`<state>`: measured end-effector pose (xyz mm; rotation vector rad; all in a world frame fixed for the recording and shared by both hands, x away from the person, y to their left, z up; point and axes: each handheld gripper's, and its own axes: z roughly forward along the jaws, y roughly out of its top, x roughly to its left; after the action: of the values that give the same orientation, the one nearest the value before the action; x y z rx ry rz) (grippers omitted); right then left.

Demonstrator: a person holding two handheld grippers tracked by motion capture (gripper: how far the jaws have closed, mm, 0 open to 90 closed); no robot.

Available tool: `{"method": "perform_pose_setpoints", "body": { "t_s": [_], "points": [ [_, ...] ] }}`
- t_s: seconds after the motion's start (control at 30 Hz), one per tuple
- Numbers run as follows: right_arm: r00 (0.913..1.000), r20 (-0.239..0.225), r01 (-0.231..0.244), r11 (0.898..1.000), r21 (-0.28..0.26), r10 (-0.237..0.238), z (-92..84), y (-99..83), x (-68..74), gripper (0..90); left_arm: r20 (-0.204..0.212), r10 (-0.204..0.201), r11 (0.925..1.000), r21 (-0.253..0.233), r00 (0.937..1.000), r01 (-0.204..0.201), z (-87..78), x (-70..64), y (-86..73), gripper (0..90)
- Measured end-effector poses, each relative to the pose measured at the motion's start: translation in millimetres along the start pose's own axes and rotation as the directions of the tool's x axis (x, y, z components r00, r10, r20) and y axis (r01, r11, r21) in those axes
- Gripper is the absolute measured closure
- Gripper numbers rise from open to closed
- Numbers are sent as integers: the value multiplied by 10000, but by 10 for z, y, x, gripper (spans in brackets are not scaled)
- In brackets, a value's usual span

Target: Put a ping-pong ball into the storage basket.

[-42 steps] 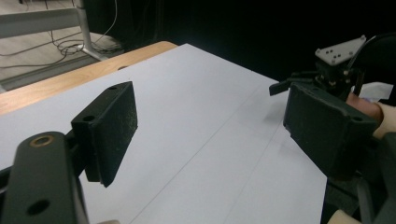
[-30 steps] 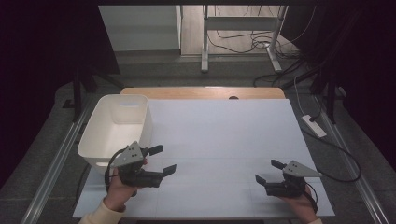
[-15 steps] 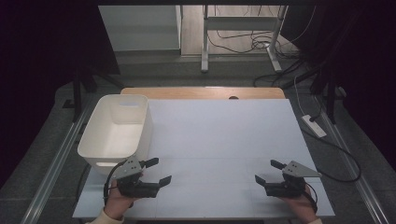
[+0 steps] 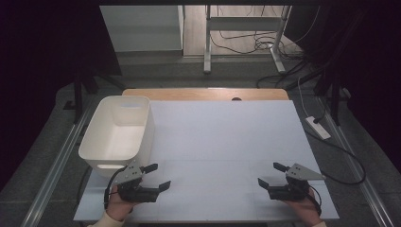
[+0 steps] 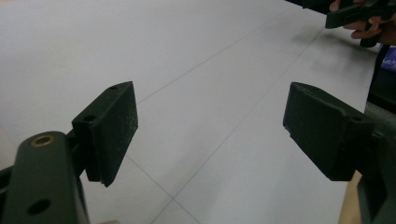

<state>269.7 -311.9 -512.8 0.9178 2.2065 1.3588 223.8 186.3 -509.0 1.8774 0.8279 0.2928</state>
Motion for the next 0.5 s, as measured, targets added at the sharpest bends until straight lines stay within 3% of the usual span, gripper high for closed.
{"method": "perform_pose_setpoints", "body": {
  "t_s": [0.5],
  "points": [
    [10000, -90, 26, 10000, 28, -26, 3, -1, 6, 116, -51, -37, 10000, -22, 10000, 37, 7, 14, 6, 188]
  ]
}}
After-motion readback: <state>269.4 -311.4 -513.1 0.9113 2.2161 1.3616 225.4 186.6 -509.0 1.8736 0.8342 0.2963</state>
